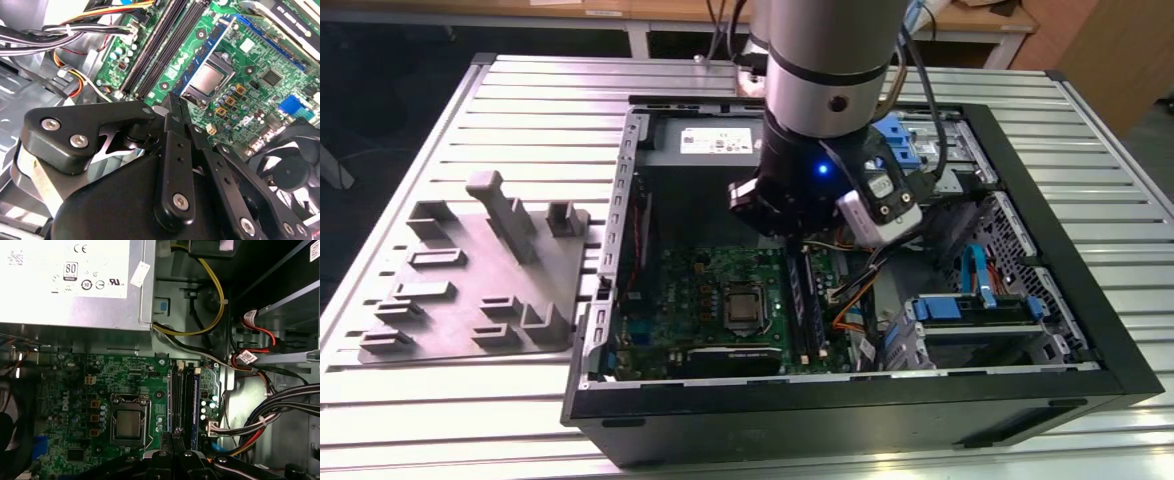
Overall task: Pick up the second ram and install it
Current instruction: 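Insert the second ram into the second slot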
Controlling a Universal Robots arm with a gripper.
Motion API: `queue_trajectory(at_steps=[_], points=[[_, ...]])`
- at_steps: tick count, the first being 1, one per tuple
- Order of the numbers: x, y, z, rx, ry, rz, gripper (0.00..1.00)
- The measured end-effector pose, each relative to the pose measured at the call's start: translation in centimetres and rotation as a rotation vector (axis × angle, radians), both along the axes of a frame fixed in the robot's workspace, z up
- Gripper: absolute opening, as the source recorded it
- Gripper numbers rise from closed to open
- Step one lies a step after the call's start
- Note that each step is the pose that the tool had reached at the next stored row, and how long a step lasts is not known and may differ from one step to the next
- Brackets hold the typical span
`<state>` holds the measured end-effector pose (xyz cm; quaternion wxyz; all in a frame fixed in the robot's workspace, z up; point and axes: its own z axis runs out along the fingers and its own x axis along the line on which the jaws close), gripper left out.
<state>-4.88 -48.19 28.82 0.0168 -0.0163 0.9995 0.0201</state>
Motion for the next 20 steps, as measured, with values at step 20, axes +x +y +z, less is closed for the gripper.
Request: queue_trajectory(at_steps=[20], points=[[0.8,0.00,-2.54,0.0001,0.0000,0.000,0.11]])
